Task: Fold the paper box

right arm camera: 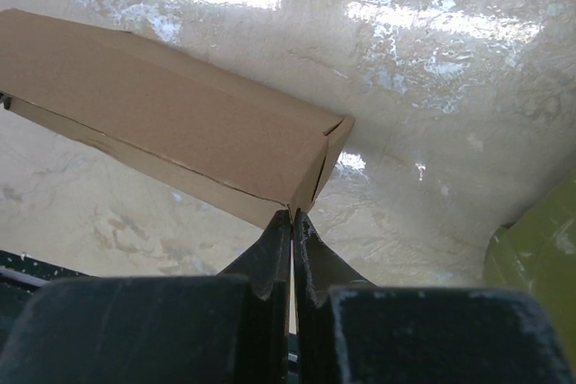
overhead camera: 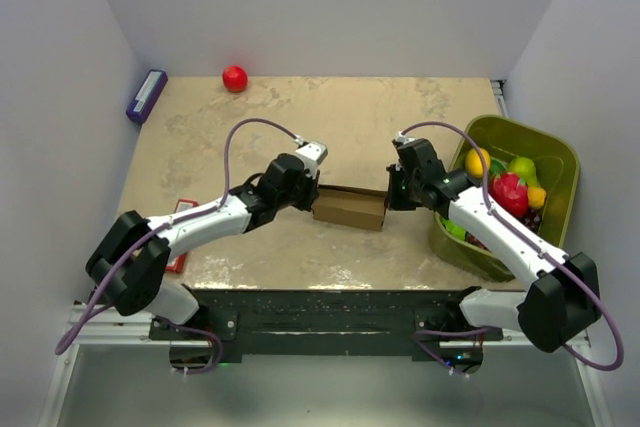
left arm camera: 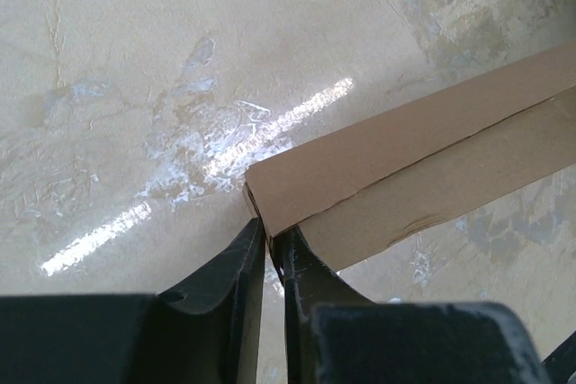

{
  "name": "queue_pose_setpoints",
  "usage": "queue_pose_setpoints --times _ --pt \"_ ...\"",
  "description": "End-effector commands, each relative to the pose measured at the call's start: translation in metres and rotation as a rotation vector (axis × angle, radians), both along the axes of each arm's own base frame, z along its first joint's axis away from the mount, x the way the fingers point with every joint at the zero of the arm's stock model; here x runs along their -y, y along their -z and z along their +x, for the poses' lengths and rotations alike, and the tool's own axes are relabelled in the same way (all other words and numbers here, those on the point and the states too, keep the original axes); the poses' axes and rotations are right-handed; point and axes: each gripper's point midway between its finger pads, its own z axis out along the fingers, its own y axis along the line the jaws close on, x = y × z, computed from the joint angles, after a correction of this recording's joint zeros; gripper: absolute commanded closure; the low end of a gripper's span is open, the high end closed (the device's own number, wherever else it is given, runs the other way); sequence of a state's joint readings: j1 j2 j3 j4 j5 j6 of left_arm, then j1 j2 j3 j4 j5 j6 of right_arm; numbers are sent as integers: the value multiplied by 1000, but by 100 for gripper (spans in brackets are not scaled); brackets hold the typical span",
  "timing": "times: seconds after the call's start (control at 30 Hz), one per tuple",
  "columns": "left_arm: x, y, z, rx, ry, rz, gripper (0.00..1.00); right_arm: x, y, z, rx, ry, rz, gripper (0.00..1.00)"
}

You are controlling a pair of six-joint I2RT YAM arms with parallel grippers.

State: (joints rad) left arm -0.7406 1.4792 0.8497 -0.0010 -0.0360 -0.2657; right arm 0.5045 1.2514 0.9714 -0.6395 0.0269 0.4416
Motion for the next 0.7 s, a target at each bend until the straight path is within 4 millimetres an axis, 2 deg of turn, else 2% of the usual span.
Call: queue_pose_setpoints --times 0.0,0.17,0.67 --pt "-19 37 -17 -47 10 172 99 -23 -29 15 51 -24 145 100" --pt "-20 40 -17 -26 6 237 100 -26 -25 17 27 -34 208 100" --pt "-17 51 -23 4 19 365 100 -3 -25 26 39 22 259 100"
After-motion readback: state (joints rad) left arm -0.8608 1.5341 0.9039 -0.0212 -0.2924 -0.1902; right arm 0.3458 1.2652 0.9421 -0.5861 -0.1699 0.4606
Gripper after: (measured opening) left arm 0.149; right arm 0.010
